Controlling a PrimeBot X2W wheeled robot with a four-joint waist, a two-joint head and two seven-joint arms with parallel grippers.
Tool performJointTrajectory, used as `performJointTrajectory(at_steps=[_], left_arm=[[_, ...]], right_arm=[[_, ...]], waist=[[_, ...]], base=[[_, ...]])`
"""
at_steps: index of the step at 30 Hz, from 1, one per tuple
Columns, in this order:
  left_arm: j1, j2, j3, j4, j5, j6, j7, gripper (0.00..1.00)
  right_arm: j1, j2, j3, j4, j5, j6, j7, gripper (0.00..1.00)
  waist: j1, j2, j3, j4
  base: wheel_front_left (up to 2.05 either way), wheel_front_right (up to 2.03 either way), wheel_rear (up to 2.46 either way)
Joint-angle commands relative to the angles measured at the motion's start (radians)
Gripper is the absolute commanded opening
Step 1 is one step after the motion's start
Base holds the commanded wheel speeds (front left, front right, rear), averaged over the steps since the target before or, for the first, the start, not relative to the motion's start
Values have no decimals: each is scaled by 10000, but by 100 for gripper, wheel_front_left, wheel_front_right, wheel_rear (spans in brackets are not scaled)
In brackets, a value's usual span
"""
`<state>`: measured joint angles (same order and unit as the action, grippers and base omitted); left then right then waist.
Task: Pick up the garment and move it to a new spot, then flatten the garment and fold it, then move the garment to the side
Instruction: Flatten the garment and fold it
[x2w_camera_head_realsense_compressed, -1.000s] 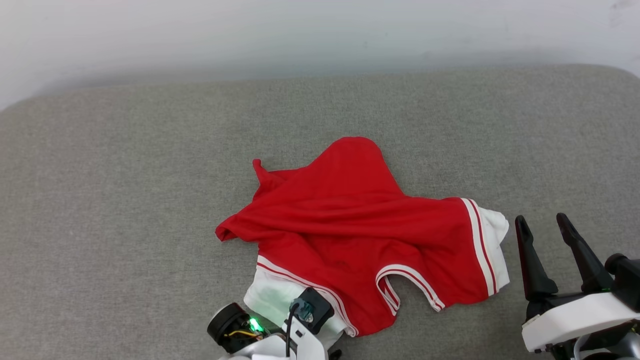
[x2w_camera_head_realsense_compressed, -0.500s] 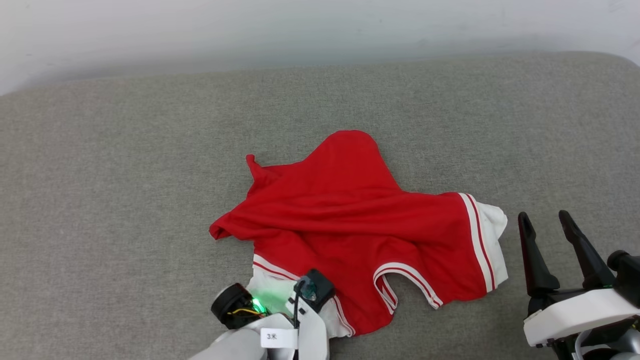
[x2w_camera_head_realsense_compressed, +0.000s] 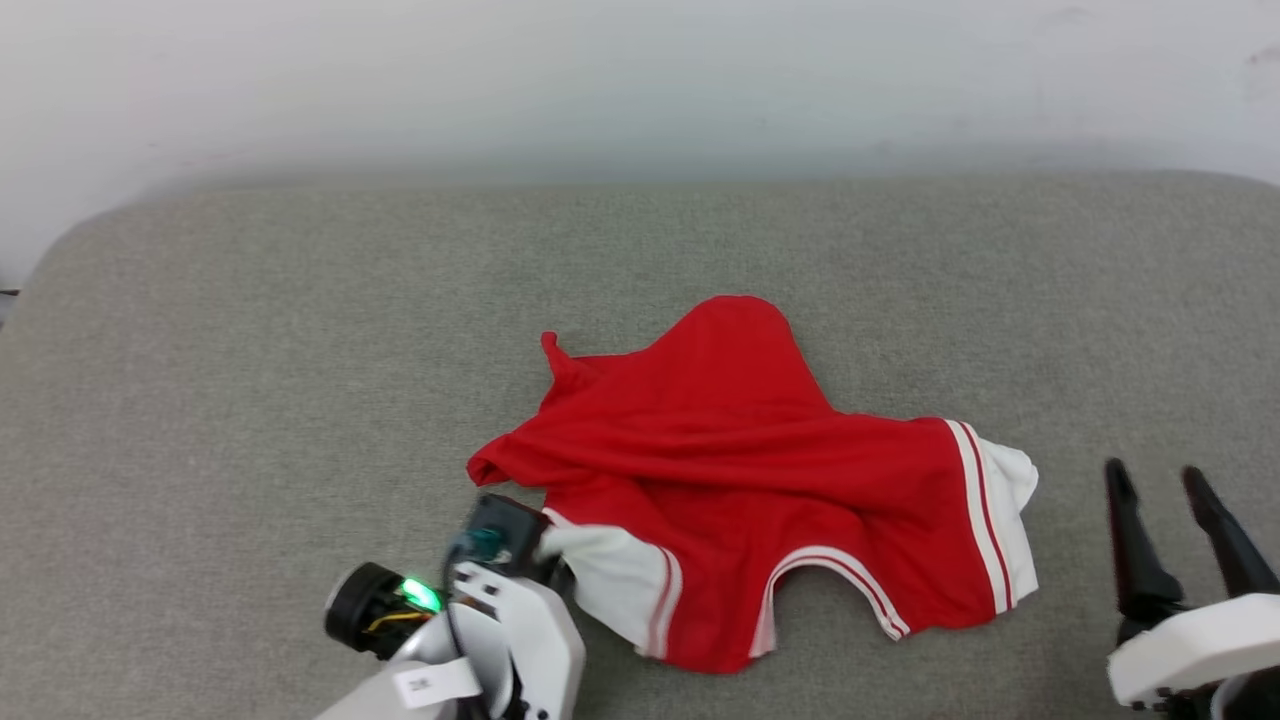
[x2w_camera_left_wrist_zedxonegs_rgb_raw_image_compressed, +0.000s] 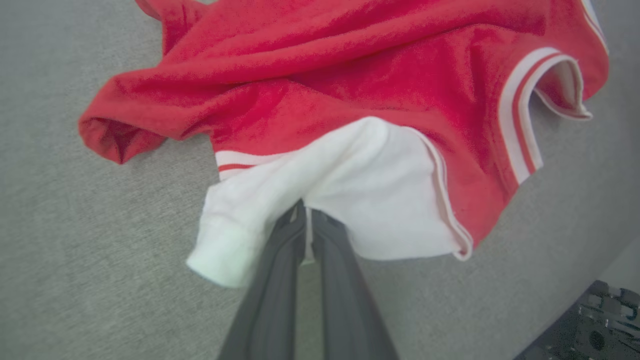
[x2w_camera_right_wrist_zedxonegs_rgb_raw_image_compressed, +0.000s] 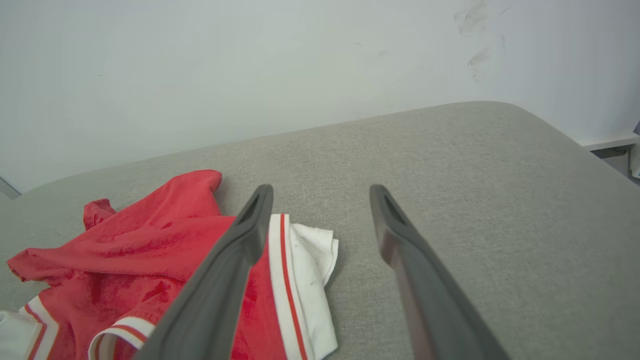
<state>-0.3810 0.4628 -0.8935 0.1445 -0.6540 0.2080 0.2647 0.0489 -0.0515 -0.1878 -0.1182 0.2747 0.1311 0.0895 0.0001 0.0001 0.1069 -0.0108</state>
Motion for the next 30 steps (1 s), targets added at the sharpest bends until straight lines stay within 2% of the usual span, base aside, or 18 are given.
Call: performJointTrajectory(at_steps=[1, 5, 9, 13, 14, 22, 30], left_arm=[[353, 176, 452, -352, -186, 320, -520, 0], [761, 377, 1075, -753, -401, 757, -1224, 0], [1231, 624, 1914, -1107, -646, 1325, -2072, 0], [1593, 865, 2524, -1421, -825, 1705, -2650, 0], [1763, 1052, 2886, -1564, -904, 1899, -2941, 0], [1527, 1179, 3266, -1945, -878, 2042, -3237, 0], [1097, 994, 3283, -1850, -854, 1924, -3365, 0]], right_arm=[[160, -37, -302, 167, 156, -7, 153, 100], [230, -194, -649, 444, 344, -7, 488, 100], [328, -399, -1072, 869, 729, -7, 1277, 100], [305, -735, -1264, 1114, 1107, -7, 2297, 100], [170, -1066, -1085, 1114, 1417, -7, 3145, 100], [-369, -1815, 3, 789, 1933, -7, 4996, 100], [-874, -2395, 1384, 735, 2366, -7, 5867, 100]], waist=[[-1, -1, -164, 134], [-1, -1, -275, 217], [-1, -1, -343, 312], [-1, -1, -313, 436], [-1, -1, -215, 513], [-1, -1, 490, 794], [-1, -1, 1336, 939]], base=[[0, 0, 0], [0, 0, 0], [0, 0, 0], [0, 0, 0], [0, 0, 0], [0, 0, 0], [0, 0, 0]])
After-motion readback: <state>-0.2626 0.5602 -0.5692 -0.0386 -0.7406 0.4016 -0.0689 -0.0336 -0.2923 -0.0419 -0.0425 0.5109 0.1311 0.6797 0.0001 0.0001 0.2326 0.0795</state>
